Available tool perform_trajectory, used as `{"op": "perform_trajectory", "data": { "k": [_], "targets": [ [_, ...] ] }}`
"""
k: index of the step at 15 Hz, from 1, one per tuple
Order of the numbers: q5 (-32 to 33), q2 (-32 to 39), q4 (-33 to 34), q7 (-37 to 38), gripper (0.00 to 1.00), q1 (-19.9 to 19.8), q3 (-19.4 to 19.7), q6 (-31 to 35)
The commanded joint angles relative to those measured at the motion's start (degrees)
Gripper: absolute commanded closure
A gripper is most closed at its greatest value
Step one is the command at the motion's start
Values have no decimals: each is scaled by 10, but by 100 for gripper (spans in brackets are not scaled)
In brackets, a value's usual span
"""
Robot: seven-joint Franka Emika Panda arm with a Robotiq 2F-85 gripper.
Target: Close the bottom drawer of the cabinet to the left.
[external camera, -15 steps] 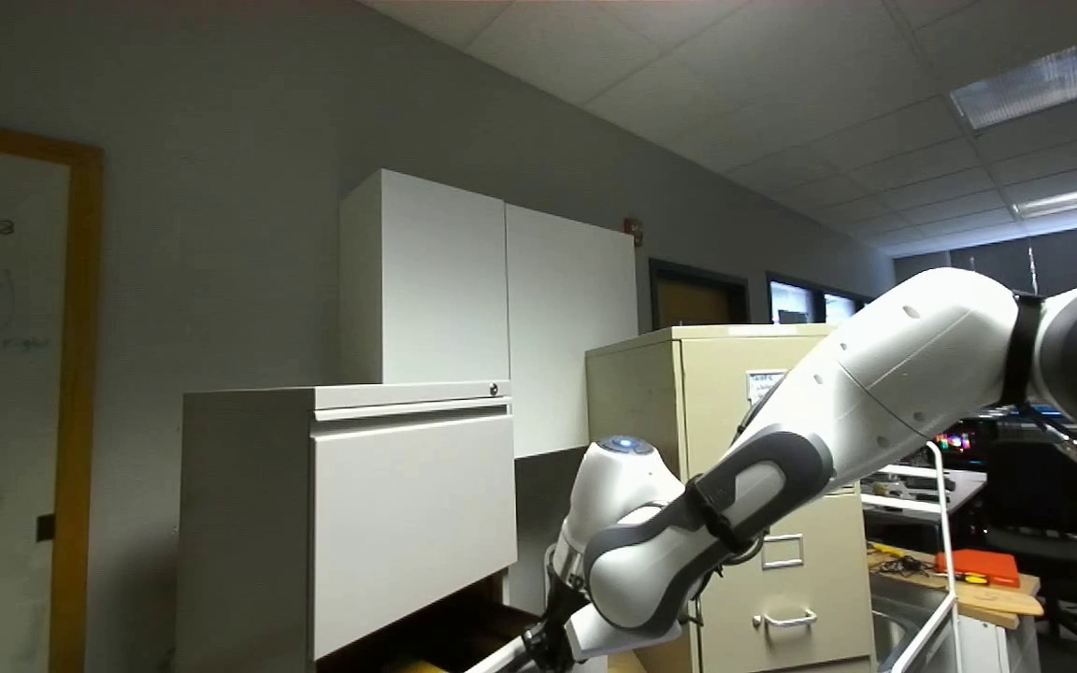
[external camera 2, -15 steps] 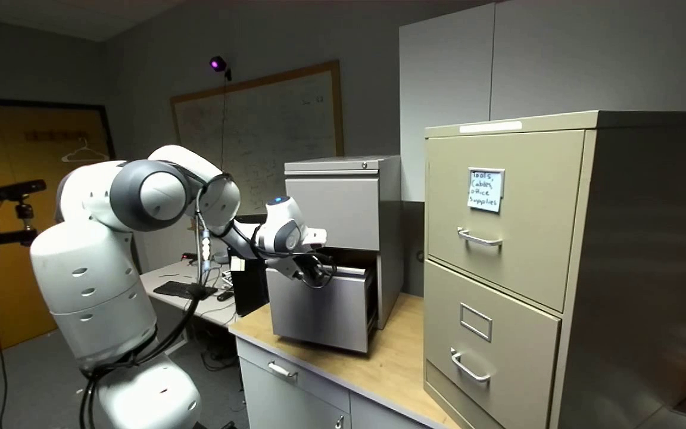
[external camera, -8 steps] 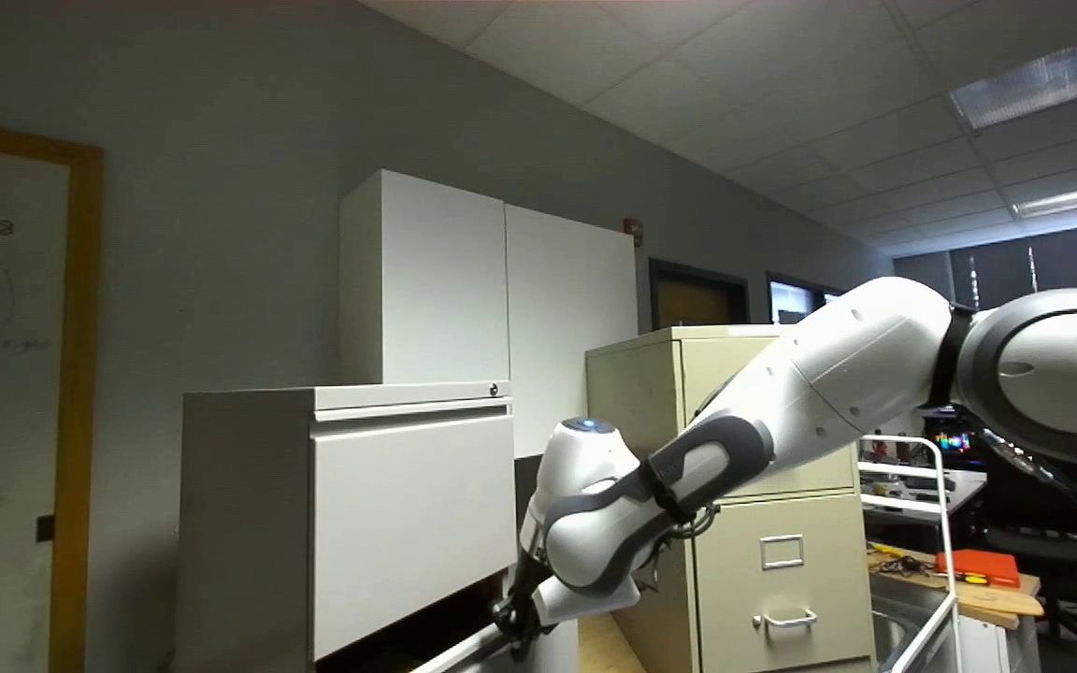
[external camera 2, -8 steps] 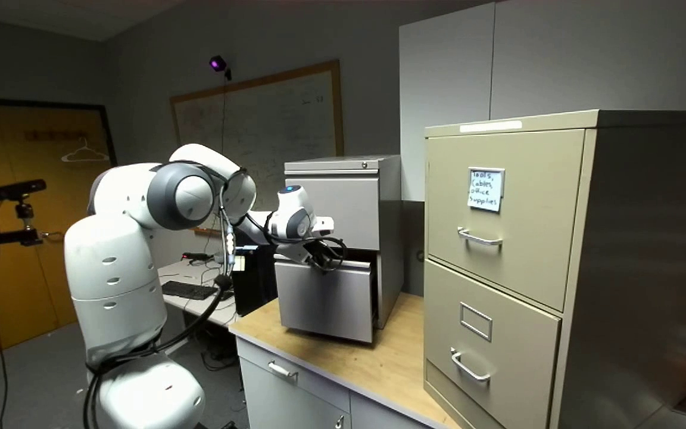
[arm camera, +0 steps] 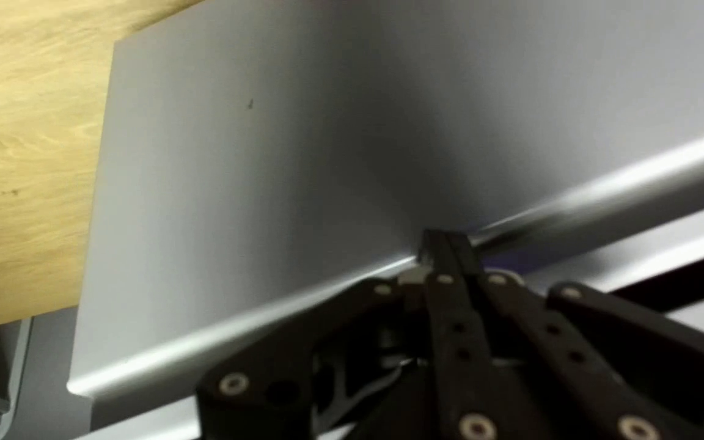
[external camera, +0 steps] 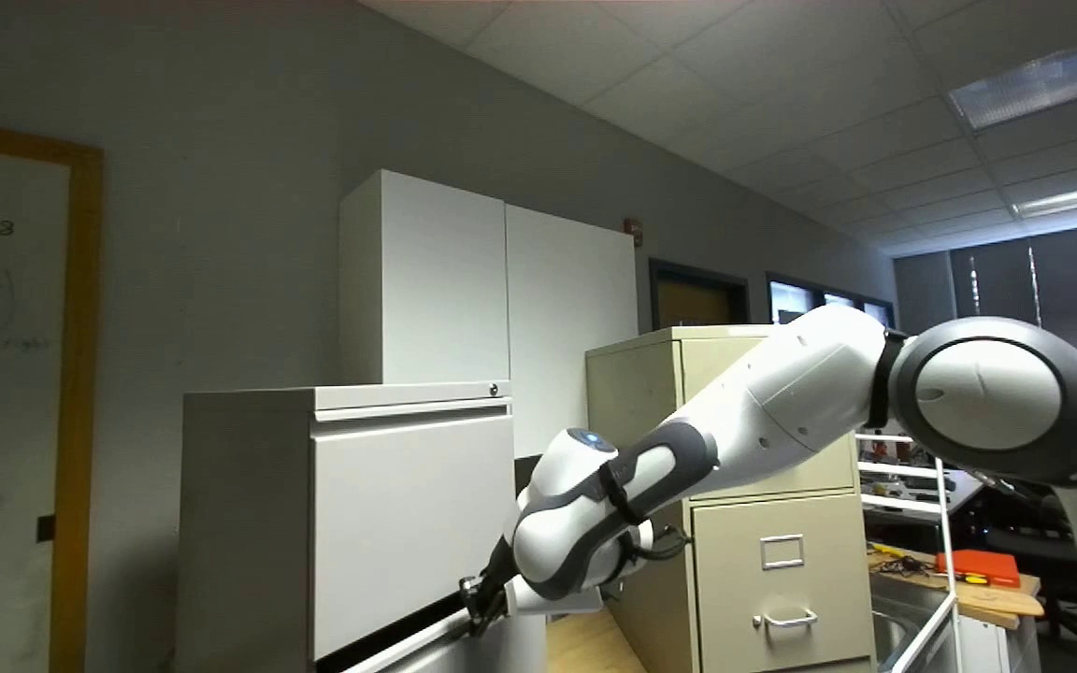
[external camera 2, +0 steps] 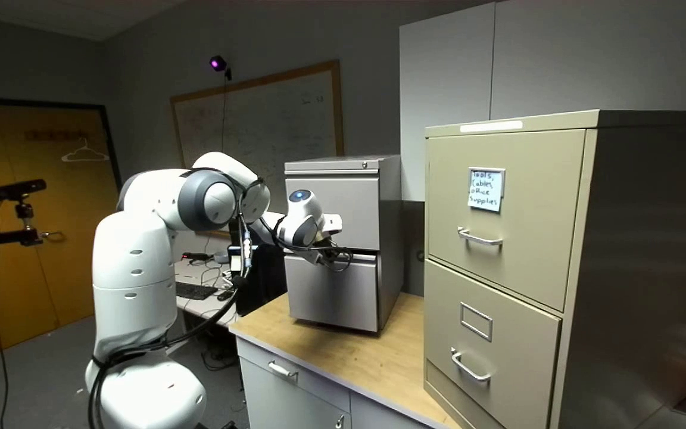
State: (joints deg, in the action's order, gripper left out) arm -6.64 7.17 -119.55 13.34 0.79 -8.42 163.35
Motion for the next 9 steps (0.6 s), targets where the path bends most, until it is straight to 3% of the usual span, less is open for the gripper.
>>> {"op": "perform_trajectory", "data": {
  "k": [1, 4, 9],
  "targets": [
    [-88, 56, 66, -82, 100, -21, -25, 52],
    [-132, 86, 103, -131, 100, -34, -41, 63],
    [-114, 140, 175, -145, 100, -34, -34, 34]
  ]
}}
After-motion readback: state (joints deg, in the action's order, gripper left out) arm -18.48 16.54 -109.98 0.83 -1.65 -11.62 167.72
